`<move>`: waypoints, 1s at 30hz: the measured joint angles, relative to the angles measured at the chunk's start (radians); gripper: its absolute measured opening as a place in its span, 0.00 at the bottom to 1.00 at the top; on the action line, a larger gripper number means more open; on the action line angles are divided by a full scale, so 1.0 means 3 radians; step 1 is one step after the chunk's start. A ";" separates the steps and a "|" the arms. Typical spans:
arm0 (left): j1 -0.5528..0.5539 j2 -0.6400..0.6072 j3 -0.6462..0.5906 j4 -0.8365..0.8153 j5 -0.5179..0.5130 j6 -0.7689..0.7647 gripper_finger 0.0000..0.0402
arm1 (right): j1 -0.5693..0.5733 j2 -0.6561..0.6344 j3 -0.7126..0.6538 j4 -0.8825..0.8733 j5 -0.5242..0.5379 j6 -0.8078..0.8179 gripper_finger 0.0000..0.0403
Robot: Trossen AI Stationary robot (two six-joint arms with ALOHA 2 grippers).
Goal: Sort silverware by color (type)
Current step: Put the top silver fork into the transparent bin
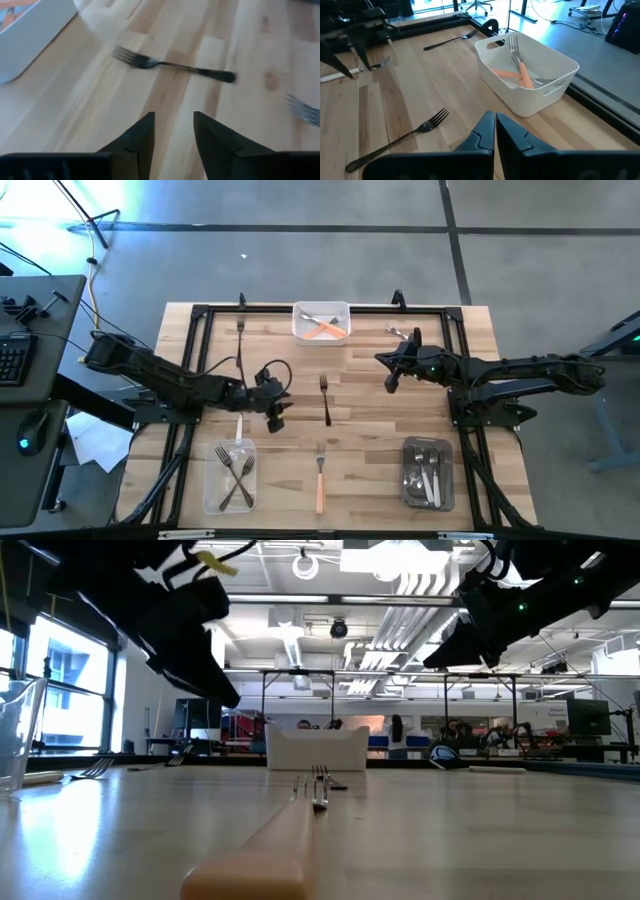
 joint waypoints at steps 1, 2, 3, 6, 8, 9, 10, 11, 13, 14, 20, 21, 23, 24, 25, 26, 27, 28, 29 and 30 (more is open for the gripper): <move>0.0044 0.0025 0.0000 -0.0001 -0.0009 -0.0028 0.33 | 0.0000 0.0000 0.0000 0.0002 0.0000 0.0010 0.00; 0.0101 0.0036 -0.0001 -0.0037 -0.0050 -0.0061 0.34 | 0.0000 0.0000 0.0000 -0.0005 -0.0001 0.0014 0.00; 0.0173 0.0044 -0.0001 -0.0089 -0.0116 -0.0105 0.34 | 0.0000 0.0000 0.0000 -0.0012 -0.0001 0.0026 0.00; 0.0477 0.0008 -0.0003 -0.0423 -0.0280 -0.0315 0.36 | 0.0000 0.0000 0.0000 -0.0038 -0.0003 0.0065 0.00; 0.0715 -0.0045 -0.0003 -0.0661 -0.0350 -0.0381 0.37 | 0.0000 0.0001 0.0000 -0.0050 -0.0022 0.0065 0.00; 0.0845 -0.0061 -0.0003 -0.0761 -0.0363 -0.0399 0.38 | 0.0000 0.0001 0.0000 -0.0052 -0.0031 0.0065 0.00; 0.0973 -0.0081 -0.0003 -0.0874 -0.0361 -0.0401 0.38 | 0.0000 0.0001 0.0000 -0.0053 -0.0042 0.0065 0.00; 0.1100 -0.0101 -0.0004 -0.0965 -0.0362 -0.0403 0.39 | 0.0000 0.0001 0.0000 -0.0052 -0.0060 0.0064 0.00; 0.1339 -0.0136 -0.0004 -0.1053 -0.0350 -0.0395 0.39 | 0.0000 0.0001 0.0000 -0.0052 -0.0076 0.0065 0.00; 0.1448 -0.0157 -0.0004 -0.1098 -0.0344 -0.0348 0.40 | 0.0000 0.0001 0.0000 -0.0052 -0.0079 0.0065 0.00; 0.2191 -0.0213 -0.0004 -0.1186 0.0103 -0.0064 0.41 | 0.0000 0.0001 0.0000 -0.0052 -0.0079 0.0064 0.00; 0.2321 -0.0213 -0.0004 -0.1185 0.0251 -0.0026 0.42 | 0.0000 0.0001 0.0000 -0.0052 -0.0079 0.0064 0.00; 0.2538 -0.0213 -0.0004 -0.1185 0.0434 0.0033 0.43 | 0.0000 0.0001 0.0000 -0.0052 -0.0079 0.0064 0.00; 0.2639 -0.0213 -0.0004 -0.1185 0.0463 0.0043 0.44 | 0.0000 0.0001 0.0000 -0.0052 -0.0079 0.0064 0.00; 0.2725 -0.0213 -0.0004 -0.1184 0.0466 0.0057 0.45 | 0.0000 0.0001 0.0000 -0.0053 -0.0079 0.0064 0.00; 0.2809 -0.0213 -0.0004 -0.1186 0.0467 0.0066 0.47 | 0.0000 0.0001 0.0000 -0.0053 -0.0079 0.0064 0.00; 0.2887 -0.0213 -0.0004 -0.1191 0.0467 0.0068 0.48 | 0.0000 0.0001 0.0000 -0.0052 -0.0079 0.0064 0.00; 0.2962 -0.0213 -0.0004 -0.1204 0.0468 0.0067 0.49 | 0.0000 0.0001 0.0000 -0.0053 -0.0079 0.0063 0.00; 0.3032 -0.0213 -0.0004 -0.1227 0.0468 0.0066 0.51 | 0.0000 0.0001 0.0000 -0.0053 -0.0079 0.0064 0.00; 0.3097 -0.0213 -0.0004 -0.1253 0.0469 0.0066 0.52 | 0.0000 0.0001 0.0000 -0.0052 -0.0079 0.0063 0.00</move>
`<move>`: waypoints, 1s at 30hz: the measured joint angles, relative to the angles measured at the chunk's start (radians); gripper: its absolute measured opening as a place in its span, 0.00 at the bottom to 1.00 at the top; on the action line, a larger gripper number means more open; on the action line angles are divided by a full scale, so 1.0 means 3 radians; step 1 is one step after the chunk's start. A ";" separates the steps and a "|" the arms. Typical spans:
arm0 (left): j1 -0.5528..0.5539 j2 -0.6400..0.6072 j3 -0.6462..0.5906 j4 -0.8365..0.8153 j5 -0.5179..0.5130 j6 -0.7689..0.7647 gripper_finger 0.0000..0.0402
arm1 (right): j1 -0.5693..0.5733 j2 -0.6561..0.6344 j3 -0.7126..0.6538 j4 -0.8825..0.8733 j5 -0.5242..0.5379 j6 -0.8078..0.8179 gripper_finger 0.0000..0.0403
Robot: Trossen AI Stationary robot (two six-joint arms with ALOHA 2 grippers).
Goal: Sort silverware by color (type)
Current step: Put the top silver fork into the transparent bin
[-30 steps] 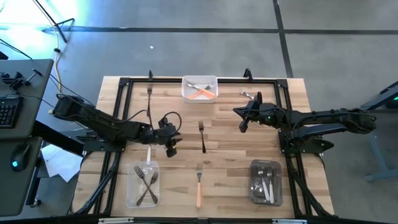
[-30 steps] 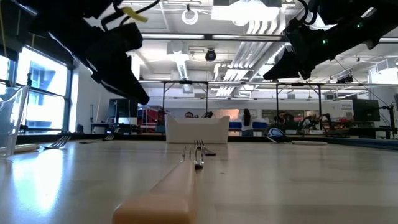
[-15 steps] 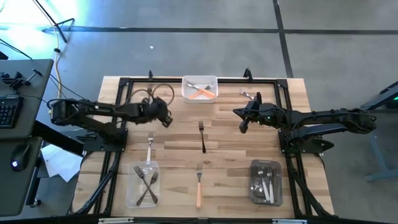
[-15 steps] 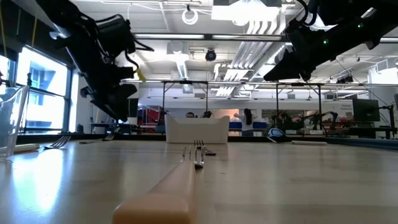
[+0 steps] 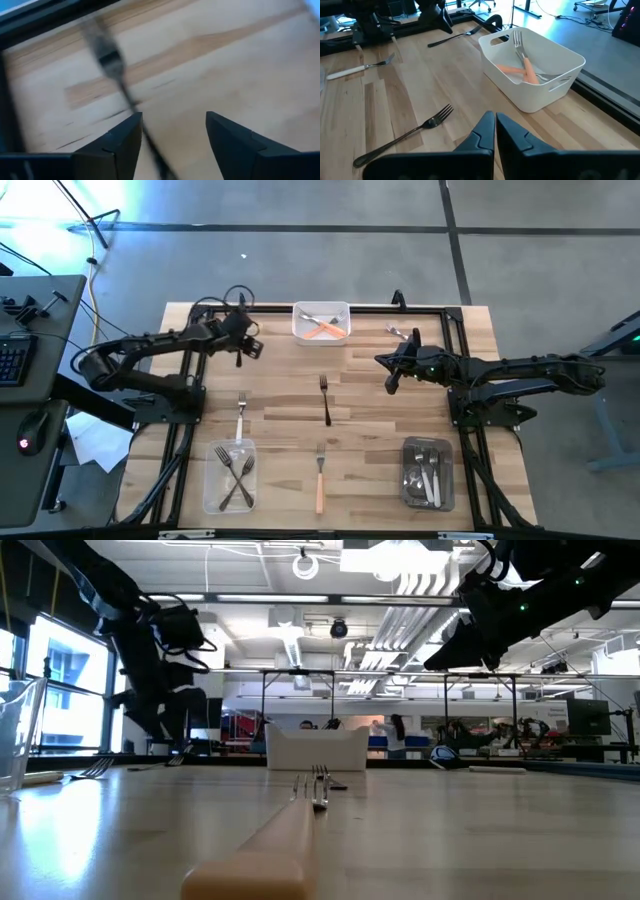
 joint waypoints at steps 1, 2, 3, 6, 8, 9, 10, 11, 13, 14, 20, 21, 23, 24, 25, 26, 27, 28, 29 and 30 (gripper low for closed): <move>0.0060 0.0000 0.0000 -0.0035 0.0000 -0.0001 0.53 | 0.0000 0.0000 0.0000 -0.0001 0.0000 -0.0001 0.00; 0.0119 0.0000 0.0000 -0.0060 0.0001 0.0000 0.54 | 0.0000 0.0000 0.0000 -0.0001 0.0000 -0.0001 0.00; 0.0178 0.0001 0.0000 -0.0072 0.0002 0.0001 0.54 | 0.0000 0.0000 0.0000 0.0000 0.0000 -0.0001 0.00; 0.0342 0.0008 0.0000 -0.0063 0.0031 0.0048 0.55 | 0.0000 0.0000 0.0000 0.0000 0.0000 -0.0001 0.00; 0.0436 0.0044 0.0003 -0.0043 0.0184 0.0094 0.54 | 0.0000 0.0000 0.0000 0.0000 0.0000 0.0000 0.00; 0.0480 0.0076 0.0014 -0.0061 0.0263 0.0122 0.54 | 0.0000 0.0000 0.0000 0.0000 0.0000 0.0000 0.00; 0.0516 0.0115 0.0039 -0.0083 0.0313 0.0147 0.53 | 0.0000 0.0000 0.0000 0.0000 0.0000 0.0000 0.00; 0.0546 0.0167 0.0072 -0.0094 0.0348 0.0180 0.53 | 0.0000 0.0000 0.0000 0.0000 0.0000 0.0001 0.00; 0.0577 0.0309 0.0165 -0.0111 0.0383 0.0228 0.52 | 0.0000 0.0000 0.0000 0.0000 0.0000 0.0013 0.00; 0.0587 0.0383 0.0239 -0.0201 0.0394 0.0226 0.51 | 0.0000 0.0000 0.0000 0.0000 0.0000 0.0028 0.00; 0.0588 0.0882 0.0678 -0.0554 0.0380 0.0289 0.50 | 0.0000 0.0000 0.0000 0.0000 -0.0077 0.0062 0.00; 0.0591 0.0970 0.0745 -0.0583 0.0353 0.0293 0.50 | 0.0000 0.0000 0.0000 0.0000 -0.0087 0.0063 0.00; 0.0612 0.1132 0.0870 -0.0653 0.0264 0.0294 0.50 | 0.0000 0.0000 0.0000 0.0000 -0.0089 0.0062 0.00; 0.0625 0.1217 0.0927 -0.0696 0.0204 0.0294 0.50 | 0.0000 0.0000 0.0000 -0.0001 -0.0089 0.0061 0.00; 0.0634 0.1298 0.0977 -0.0747 0.0161 0.0290 0.50 | 0.0000 0.0000 0.0000 0.0000 -0.0089 0.0061 0.00; 0.0648 0.1367 0.1036 -0.0841 0.0146 0.0260 0.50 | 0.0000 0.0000 0.0000 0.0000 -0.0089 0.0061 0.00; 0.0648 0.1419 0.1092 -0.0895 0.0150 0.0248 0.49 | 0.0000 0.0000 0.0000 -0.0004 -0.0089 0.0060 0.00; 0.0645 0.1470 0.1140 -0.0931 0.0141 0.0239 0.48 | 0.0000 0.0001 0.0000 -0.0005 -0.0089 0.0057 0.00; 0.0638 0.1510 0.1176 -0.0963 0.0139 0.0237 0.48 | 0.0000 0.0001 0.0000 -0.0008 -0.0089 0.0054 0.00; 0.0629 0.1538 0.1204 -0.0990 0.0130 0.0235 0.47 | 0.0000 0.0001 0.0000 -0.0009 -0.0089 0.0052 0.00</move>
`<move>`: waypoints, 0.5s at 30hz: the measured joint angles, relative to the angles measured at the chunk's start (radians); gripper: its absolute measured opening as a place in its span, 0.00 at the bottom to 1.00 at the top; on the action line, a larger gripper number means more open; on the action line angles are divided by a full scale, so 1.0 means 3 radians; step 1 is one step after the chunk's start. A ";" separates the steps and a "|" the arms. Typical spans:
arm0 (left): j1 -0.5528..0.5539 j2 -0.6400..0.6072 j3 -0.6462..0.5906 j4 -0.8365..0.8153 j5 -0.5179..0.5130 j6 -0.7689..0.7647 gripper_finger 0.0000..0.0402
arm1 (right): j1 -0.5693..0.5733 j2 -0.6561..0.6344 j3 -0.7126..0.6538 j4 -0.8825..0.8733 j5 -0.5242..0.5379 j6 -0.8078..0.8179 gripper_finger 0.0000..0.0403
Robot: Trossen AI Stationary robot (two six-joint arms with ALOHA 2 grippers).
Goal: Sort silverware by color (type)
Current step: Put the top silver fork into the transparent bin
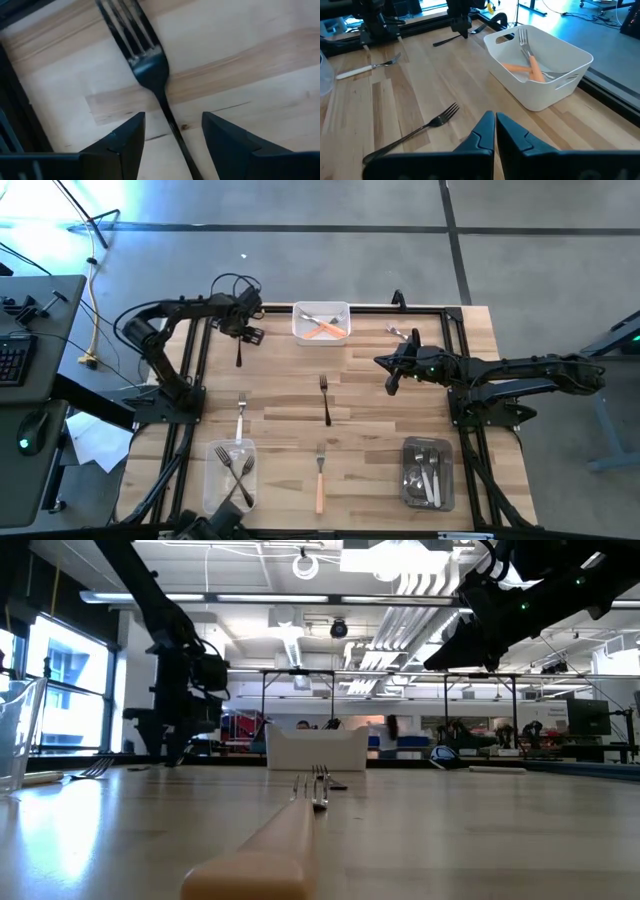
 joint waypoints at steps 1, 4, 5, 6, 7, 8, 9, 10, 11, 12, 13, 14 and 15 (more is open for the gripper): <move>-0.0010 0.0026 0.0024 -0.0014 -0.0004 0.0004 0.46 | 0.0000 0.0000 0.0000 -0.0003 0.0000 -0.0003 0.00; -0.0018 0.0044 0.0040 -0.0015 -0.0012 0.0060 0.41 | 0.0000 0.0000 0.0000 -0.0013 -0.0003 0.0001 0.00; -0.0029 0.0044 0.0040 -0.0011 -0.0006 0.0072 0.39 | 0.0000 0.0000 0.0000 -0.0014 -0.0005 0.0005 0.00; -0.0033 0.0045 0.0040 -0.0010 -0.0002 0.0097 0.37 | 0.0000 0.0000 0.0000 -0.0015 -0.0005 0.0006 0.00; -0.0035 0.0046 0.0040 -0.0013 0.0002 0.0143 0.35 | 0.0000 0.0000 0.0000 -0.0015 -0.0006 0.0007 0.00; -0.0036 0.0048 0.0041 -0.0024 0.0008 0.0187 0.33 | 0.0000 0.0000 0.0000 -0.0015 -0.0007 0.0007 0.00; -0.0038 0.0048 0.0041 -0.0054 0.0019 0.0235 0.31 | 0.0000 0.0000 0.0000 -0.0015 -0.0008 0.0007 0.00; -0.0049 0.0048 0.0042 -0.0070 0.0033 0.0272 0.28 | 0.0000 0.0000 0.0000 -0.0015 -0.0009 0.0007 0.00; -0.0061 0.0049 0.0042 -0.0078 0.0032 0.0305 0.25 | 0.0000 0.0000 0.0000 -0.0015 -0.0009 0.0007 0.00; -0.0077 0.0052 0.0042 -0.0085 0.0031 0.0315 0.22 | 0.0000 0.0000 0.0000 -0.0015 -0.0009 0.0007 0.00; -0.0093 0.0052 0.0042 -0.0087 0.0024 0.0327 0.20 | 0.0000 0.0000 0.0000 -0.0015 -0.0009 0.0007 0.00; -0.0109 0.0054 0.0041 -0.0092 0.0023 0.0354 0.17 | 0.0000 0.0000 0.0000 -0.0016 -0.0009 0.0007 0.00; -0.0133 0.0054 0.0040 -0.0096 0.0023 0.0397 0.14 | 0.0000 0.0000 0.0000 -0.0015 -0.0009 0.0007 0.00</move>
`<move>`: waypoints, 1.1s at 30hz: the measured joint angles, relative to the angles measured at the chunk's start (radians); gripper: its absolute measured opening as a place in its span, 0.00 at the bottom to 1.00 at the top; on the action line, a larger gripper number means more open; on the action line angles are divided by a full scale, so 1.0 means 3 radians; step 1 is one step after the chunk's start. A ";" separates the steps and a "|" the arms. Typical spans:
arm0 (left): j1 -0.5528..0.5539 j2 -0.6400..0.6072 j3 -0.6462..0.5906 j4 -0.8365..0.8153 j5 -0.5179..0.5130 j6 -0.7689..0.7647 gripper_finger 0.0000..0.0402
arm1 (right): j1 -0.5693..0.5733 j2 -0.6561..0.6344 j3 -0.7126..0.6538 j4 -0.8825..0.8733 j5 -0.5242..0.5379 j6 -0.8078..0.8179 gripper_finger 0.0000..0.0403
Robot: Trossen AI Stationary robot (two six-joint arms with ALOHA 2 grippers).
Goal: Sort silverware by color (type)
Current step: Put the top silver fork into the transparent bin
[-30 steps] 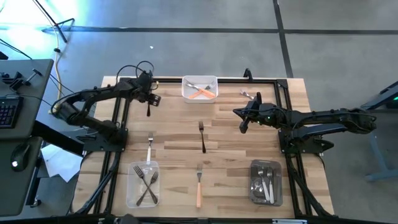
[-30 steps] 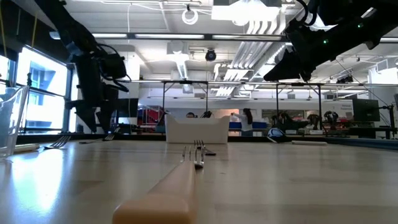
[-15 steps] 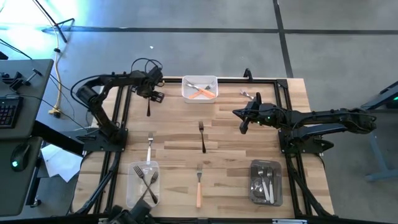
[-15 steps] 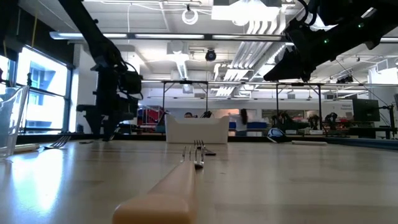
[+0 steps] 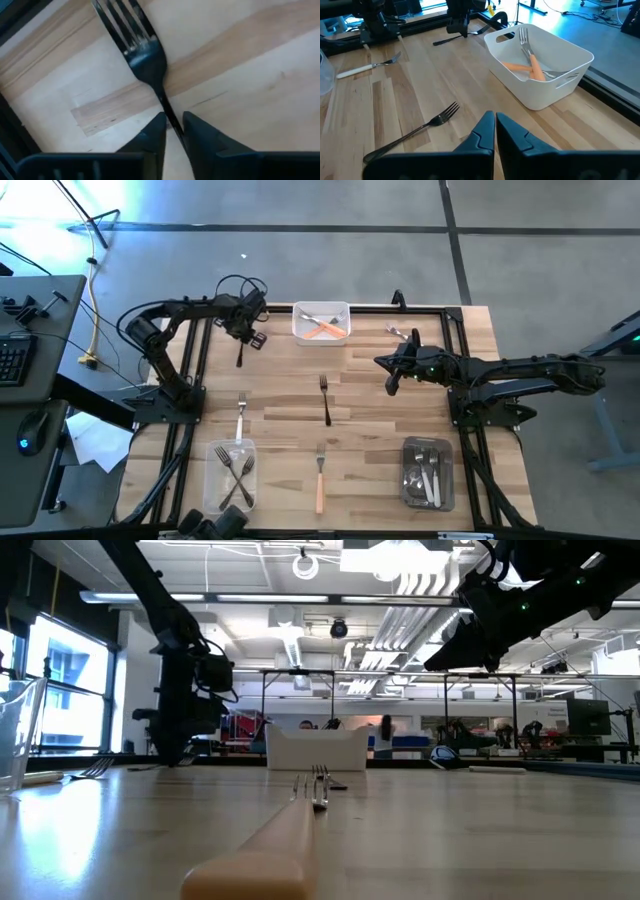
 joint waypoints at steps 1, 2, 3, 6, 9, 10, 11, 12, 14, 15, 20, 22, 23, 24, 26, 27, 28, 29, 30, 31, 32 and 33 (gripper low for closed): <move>-0.0027 0.0000 -0.0001 -0.0003 -0.0002 0.0032 0.11 | 0.0000 0.0000 0.0000 0.0000 0.0000 0.0000 0.00; -0.0055 0.0001 -0.0003 -0.0004 -0.0008 0.0054 0.09 | 0.0000 0.0000 0.0000 0.0000 0.0000 0.0000 0.00; -0.0079 0.0002 -0.0005 -0.0005 -0.0017 0.0070 0.07 | 0.0000 0.0000 0.0000 0.0000 0.0000 0.0000 0.00; -0.0149 0.0003 -0.0008 -0.0025 -0.0115 0.0153 0.02 | 0.0000 0.0000 0.0000 0.0000 -0.0001 0.0000 0.00; -0.0213 0.0004 -0.0012 -0.0076 -0.0212 0.0193 0.01 | 0.0000 0.0000 0.0000 -0.0001 -0.0001 0.0000 0.00; -0.0232 0.0004 -0.0013 -0.0094 -0.0217 0.0211 0.01 | 0.0000 0.0000 0.0000 -0.0001 -0.0001 -0.0003 0.00; -0.0250 0.0004 -0.0013 -0.0114 -0.0219 0.0231 0.01 | 0.0000 0.0000 0.0000 -0.0003 -0.0001 -0.0011 0.00; -0.0264 0.0004 -0.0013 -0.0141 -0.0219 0.0263 0.01 | 0.0000 0.0000 0.0000 -0.0003 -0.0001 -0.0013 0.00; -0.0299 0.0004 -0.0013 -0.0208 -0.0222 0.0302 0.01 | 0.0000 0.0000 0.0000 -0.0003 -0.0002 -0.0029 0.00; -0.0312 0.0004 -0.0013 -0.0231 -0.0221 0.0307 0.01 | 0.0000 0.0000 0.0000 -0.0003 -0.0001 -0.0030 0.00; -0.0403 -0.0033 -0.0018 -0.0338 -0.0184 0.0355 0.01 | 0.0000 0.0000 0.0000 -0.0004 -0.0001 -0.0031 0.00; -0.0443 -0.0089 -0.0020 -0.0365 -0.0154 0.0366 0.01 | 0.0000 0.0000 0.0000 -0.0006 -0.0001 -0.0029 0.00; -0.0464 -0.0131 -0.0019 -0.0388 -0.0157 0.0368 0.01 | 0.0000 0.0000 0.0000 -0.0008 -0.0002 -0.0029 0.00; -0.0484 -0.0176 -0.0018 -0.0416 -0.0158 0.0380 0.01 | 0.0001 0.0000 0.0000 -0.0015 -0.0002 -0.0029 0.00; -0.0522 -0.0266 -0.0018 -0.0467 -0.0159 0.0388 0.01 | 0.0000 0.0000 0.0000 -0.0028 -0.0002 -0.0028 0.00; -0.0543 -0.0332 -0.0018 -0.0501 -0.0161 0.0384 0.01 | 0.0000 0.0000 0.0000 -0.0028 -0.0001 -0.0027 0.00; -0.0569 -0.0403 -0.0017 -0.0535 -0.0159 0.0371 0.01 | 0.0000 0.0000 0.0000 -0.0033 -0.0002 -0.0027 0.00; -0.0591 -0.0470 -0.0015 -0.0576 -0.0149 0.0362 0.01 | 0.0000 0.0000 0.0000 -0.0045 -0.0002 -0.0027 0.00; -0.0617 -0.0538 -0.0015 -0.0633 -0.0117 0.0355 0.01 | 0.0000 0.0000 0.0000 -0.0055 -0.0003 -0.0025 0.00; -0.0660 -0.0625 -0.0015 -0.0710 -0.0094 0.0343 0.01 | 0.0000 0.0000 0.0000 -0.0056 -0.0001 -0.0025 0.00; -0.0708 -0.0707 -0.0015 -0.0776 -0.0084 0.0309 0.01 | 0.0000 0.0000 0.0000 -0.0055 -0.0001 -0.0025 0.00; -0.0755 -0.0794 -0.0015 -0.0835 -0.0068 0.0274 0.01 | 0.0000 0.0000 0.0000 -0.0056 -0.0001 -0.0025 0.00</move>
